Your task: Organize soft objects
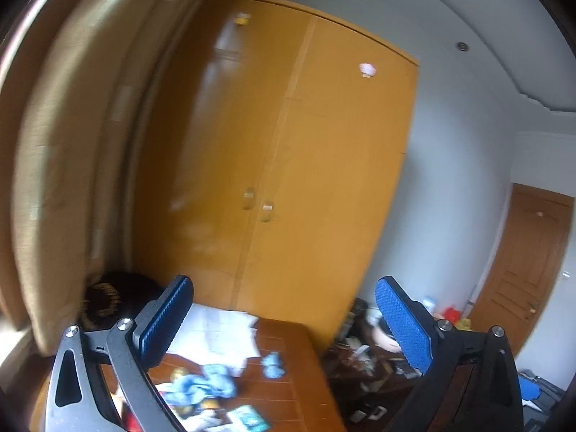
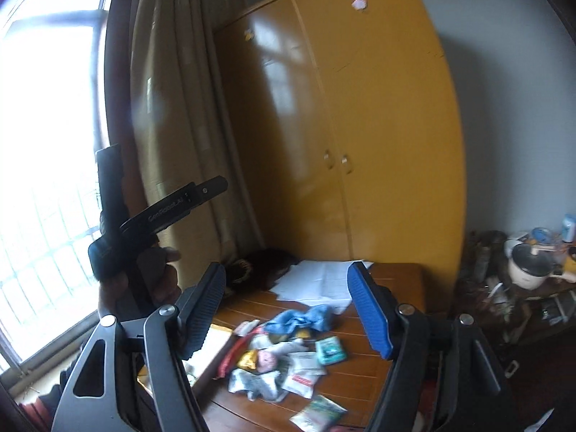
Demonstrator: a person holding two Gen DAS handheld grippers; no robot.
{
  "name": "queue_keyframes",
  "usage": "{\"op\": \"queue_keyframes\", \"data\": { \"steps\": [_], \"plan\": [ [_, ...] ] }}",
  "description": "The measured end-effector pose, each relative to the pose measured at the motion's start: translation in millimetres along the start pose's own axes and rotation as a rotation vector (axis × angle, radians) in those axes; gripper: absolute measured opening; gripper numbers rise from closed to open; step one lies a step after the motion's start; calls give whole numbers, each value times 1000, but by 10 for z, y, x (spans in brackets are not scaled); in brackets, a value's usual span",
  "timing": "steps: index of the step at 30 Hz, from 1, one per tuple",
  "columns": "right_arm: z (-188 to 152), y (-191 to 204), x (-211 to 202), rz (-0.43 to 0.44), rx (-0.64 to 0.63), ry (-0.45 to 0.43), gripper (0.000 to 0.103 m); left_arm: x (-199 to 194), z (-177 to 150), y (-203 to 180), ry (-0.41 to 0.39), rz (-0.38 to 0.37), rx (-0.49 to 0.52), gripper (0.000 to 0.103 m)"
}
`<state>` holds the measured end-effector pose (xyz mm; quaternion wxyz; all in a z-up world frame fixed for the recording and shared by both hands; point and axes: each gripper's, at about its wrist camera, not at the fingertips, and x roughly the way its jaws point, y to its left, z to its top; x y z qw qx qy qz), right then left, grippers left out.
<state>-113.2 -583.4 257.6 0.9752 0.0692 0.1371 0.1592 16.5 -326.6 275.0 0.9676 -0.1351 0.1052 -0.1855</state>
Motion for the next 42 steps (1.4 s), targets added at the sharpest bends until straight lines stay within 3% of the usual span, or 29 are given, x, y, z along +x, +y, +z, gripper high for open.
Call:
{"op": "queue_keyframes", "data": {
  "steps": [3, 7, 10, 12, 14, 16, 19, 22, 24, 26, 29, 31, 34, 37, 39, 42],
  "plan": [
    [12, -142, -283, -106, -13, -14, 70, 81, 60, -345, 12, -86, -19, 102],
    [102, -287, -868, -309, -47, -77, 70, 131, 185, -1110, 47, -243, -29, 102],
    [325, -369, -1468, -418, -40, -115, 70, -64, 365, -1764, 55, -381, -20, 102],
    [567, -266, -1905, -544, -90, -166, 70, -279, 558, -2136, 35, -458, 5, 102],
    [870, -121, -2326, -640, -134, -212, 70, -524, 789, -2413, 17, -485, 48, 102],
    [1148, 20, -2728, -687, -158, -260, 73, -736, 920, -2455, -17, -488, 51, 102],
    [1247, 203, -3020, -618, -152, -322, 78, -985, 879, -2265, -69, -421, 81, 102],
    [822, 319, -2785, -473, -140, -341, 79, -1055, 668, -1765, -23, -297, 70, 102],
    [549, 391, -2394, -369, -127, -284, 79, -1059, 561, -1303, 21, -220, 32, 102],
    [391, 508, -1960, -284, -119, -219, 79, -1133, 547, -773, -12, -134, -27, 102],
    [464, 775, -1560, -180, -123, -147, 79, -1315, 720, -65, -64, -22, -132, 102],
    [614, 988, -1470, -143, -129, -162, 79, -1457, 826, 255, -104, 23, -177, 102],
    [806, 1293, -1428, -102, -132, -202, 79, -1586, 847, 485, -134, 118, -140, 102],
    [988, 1442, -1376, -111, -151, -253, 79, -1561, 639, 618, -115, 116, -91, 102],
    [922, 1489, -1329, -115, -157, -270, 80, -1547, 444, 697, -103, 119, -79, 102],
    [644, 1278, -933, -93, -137, -227, 82, -1438, 19, 850, -83, 143, -70, 102]
  ]
}}
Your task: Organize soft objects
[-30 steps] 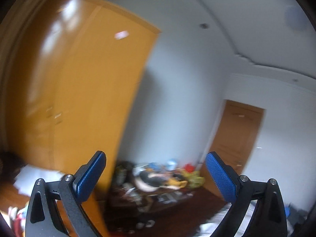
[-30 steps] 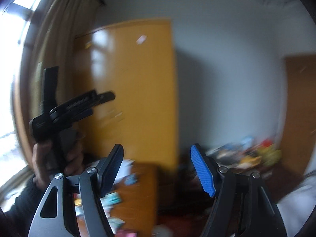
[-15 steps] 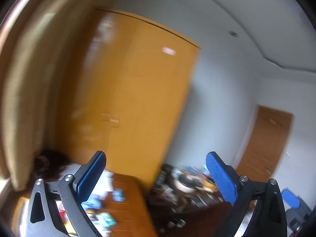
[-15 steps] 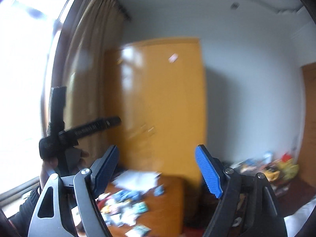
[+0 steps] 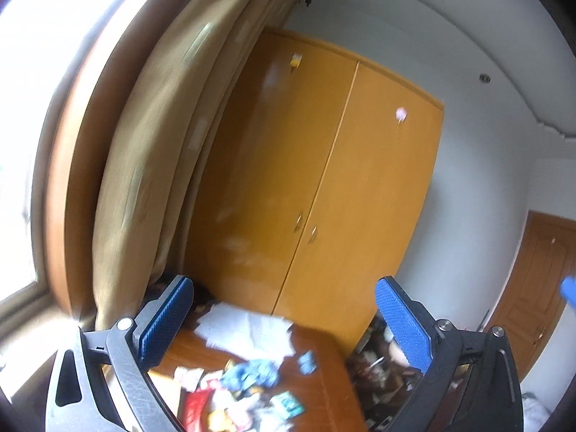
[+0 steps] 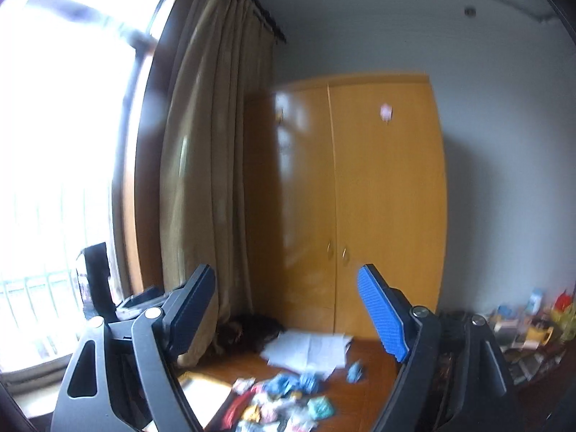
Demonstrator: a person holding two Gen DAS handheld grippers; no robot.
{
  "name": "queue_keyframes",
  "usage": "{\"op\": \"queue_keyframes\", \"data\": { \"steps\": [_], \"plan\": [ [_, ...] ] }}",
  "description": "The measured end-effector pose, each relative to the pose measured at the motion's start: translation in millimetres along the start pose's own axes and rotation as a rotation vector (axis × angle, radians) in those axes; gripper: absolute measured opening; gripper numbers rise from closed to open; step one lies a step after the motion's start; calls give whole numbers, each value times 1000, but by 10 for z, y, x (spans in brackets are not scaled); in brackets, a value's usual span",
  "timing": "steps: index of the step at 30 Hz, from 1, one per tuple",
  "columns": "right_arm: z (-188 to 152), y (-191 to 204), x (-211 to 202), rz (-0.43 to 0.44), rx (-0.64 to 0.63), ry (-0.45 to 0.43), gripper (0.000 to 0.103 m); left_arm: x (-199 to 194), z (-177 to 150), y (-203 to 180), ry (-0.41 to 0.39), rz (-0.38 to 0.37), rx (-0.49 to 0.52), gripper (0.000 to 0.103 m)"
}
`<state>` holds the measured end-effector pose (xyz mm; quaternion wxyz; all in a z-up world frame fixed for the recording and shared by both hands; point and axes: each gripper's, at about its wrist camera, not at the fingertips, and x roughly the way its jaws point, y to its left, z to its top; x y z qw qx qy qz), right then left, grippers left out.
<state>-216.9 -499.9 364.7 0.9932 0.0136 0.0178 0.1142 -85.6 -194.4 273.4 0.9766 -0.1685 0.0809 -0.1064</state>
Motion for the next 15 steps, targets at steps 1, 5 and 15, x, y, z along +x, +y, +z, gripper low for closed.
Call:
{"op": "queue_keyframes", "data": {
  "steps": [1, 5, 15],
  "plan": [
    [-206, -28, 84, 25, 22, 27, 82, 29, -212, 66, 5, 13, -1, 102],
    [-1143, -122, 462, 99, 136, 125, 82, 96, -1191, 346, 44, 78, -38, 102],
    [-2686, -24, 236, 111, 282, 223, 82, -224, -2763, 1089, 167, 295, -83, 102]
  ]
}}
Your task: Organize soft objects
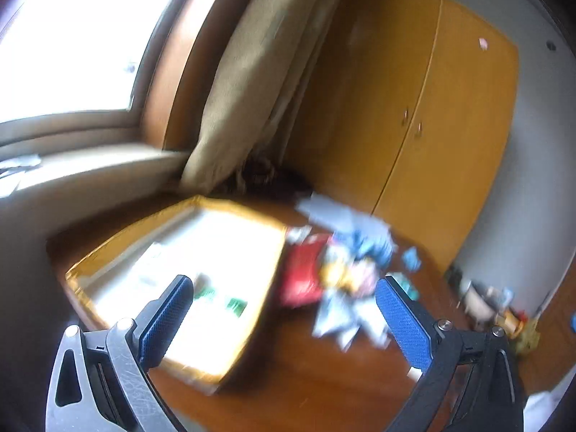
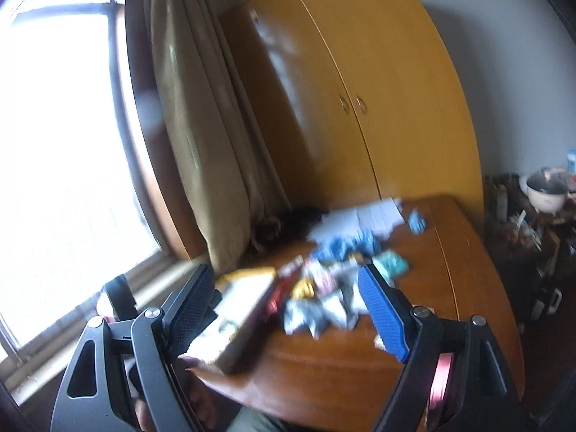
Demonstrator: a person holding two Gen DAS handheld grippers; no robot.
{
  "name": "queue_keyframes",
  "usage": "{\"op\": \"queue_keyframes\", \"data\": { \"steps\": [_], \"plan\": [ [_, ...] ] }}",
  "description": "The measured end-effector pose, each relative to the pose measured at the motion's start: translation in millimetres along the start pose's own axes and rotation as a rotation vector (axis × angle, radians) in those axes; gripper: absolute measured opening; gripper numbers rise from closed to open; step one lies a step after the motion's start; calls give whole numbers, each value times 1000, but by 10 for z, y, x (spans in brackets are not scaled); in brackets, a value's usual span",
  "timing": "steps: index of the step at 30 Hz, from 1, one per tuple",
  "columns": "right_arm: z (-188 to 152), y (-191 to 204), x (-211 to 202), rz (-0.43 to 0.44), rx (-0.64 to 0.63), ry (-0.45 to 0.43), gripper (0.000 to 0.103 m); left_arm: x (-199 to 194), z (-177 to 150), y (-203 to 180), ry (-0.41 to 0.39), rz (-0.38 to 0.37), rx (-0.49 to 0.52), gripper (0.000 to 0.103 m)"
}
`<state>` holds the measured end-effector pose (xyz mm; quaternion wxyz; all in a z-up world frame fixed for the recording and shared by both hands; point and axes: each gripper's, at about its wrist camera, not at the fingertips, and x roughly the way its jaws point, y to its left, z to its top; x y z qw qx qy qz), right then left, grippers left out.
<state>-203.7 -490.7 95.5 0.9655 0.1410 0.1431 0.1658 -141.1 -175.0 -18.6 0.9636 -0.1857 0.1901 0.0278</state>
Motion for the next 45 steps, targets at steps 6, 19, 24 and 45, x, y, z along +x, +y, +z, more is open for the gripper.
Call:
{"op": "queue_keyframes", "data": {
  "steps": [6, 19, 24, 45],
  "plan": [
    [-661, 59, 226, -52, 20, 133, 82, -122, -219, -50, 130, -76, 119, 102],
    [-931, -398, 897, 32, 122, 339, 82, 339, -7, -309, 309, -148, 185, 102],
    [-864, -646, 1049, 49, 149, 374, 82, 646, -27, -468, 360, -151, 210, 99],
    [-827, -1365, 2174, -418, 163, 571, 82, 1657, -156, -635, 519, -206, 263, 90]
  ]
}}
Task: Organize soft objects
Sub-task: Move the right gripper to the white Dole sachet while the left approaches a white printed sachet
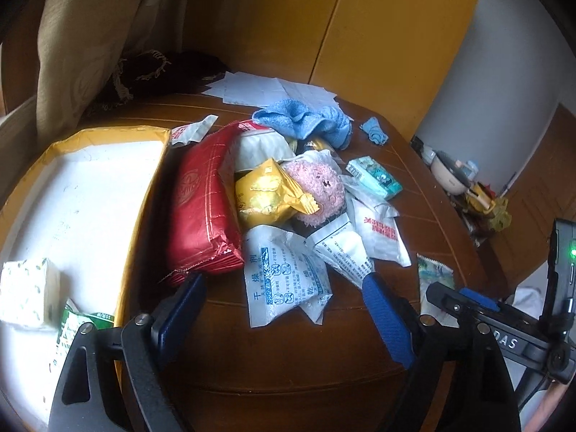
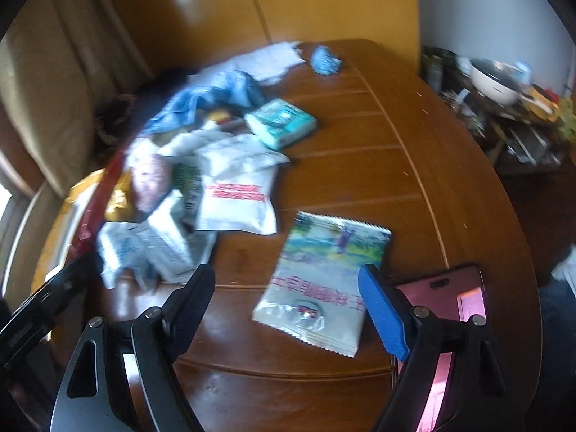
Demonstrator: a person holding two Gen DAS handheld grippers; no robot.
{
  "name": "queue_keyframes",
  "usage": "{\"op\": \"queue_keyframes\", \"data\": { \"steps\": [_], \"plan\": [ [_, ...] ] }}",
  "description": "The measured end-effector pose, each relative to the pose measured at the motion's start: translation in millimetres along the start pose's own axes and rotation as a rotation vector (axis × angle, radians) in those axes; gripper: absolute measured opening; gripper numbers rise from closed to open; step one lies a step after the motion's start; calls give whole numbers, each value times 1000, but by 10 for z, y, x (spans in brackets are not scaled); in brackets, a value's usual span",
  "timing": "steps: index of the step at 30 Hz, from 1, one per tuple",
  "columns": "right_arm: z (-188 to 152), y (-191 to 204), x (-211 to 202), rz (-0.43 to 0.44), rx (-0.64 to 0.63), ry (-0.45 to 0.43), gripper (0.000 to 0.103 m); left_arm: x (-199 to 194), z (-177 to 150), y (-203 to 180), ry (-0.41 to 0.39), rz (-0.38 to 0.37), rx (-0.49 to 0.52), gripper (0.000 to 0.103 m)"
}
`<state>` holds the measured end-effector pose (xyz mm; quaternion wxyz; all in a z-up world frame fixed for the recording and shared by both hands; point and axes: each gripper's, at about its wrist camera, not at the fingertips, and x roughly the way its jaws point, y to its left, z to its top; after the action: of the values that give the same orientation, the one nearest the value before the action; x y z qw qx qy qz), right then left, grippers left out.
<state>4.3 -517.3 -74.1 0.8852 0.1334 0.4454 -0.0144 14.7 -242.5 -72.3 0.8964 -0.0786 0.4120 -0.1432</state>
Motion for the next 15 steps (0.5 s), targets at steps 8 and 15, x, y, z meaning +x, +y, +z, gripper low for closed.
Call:
{"op": "queue_keyframes", "data": {
  "steps": [8, 15],
  "plan": [
    [-40, 168, 270, -86, -79, 2, 82, 12, -54, -28, -28, -31, 13, 90],
    [-89, 342, 311, -67, -156, -12, 80, 5, -31, -70, -25, -56, -11, 90]
  ]
}}
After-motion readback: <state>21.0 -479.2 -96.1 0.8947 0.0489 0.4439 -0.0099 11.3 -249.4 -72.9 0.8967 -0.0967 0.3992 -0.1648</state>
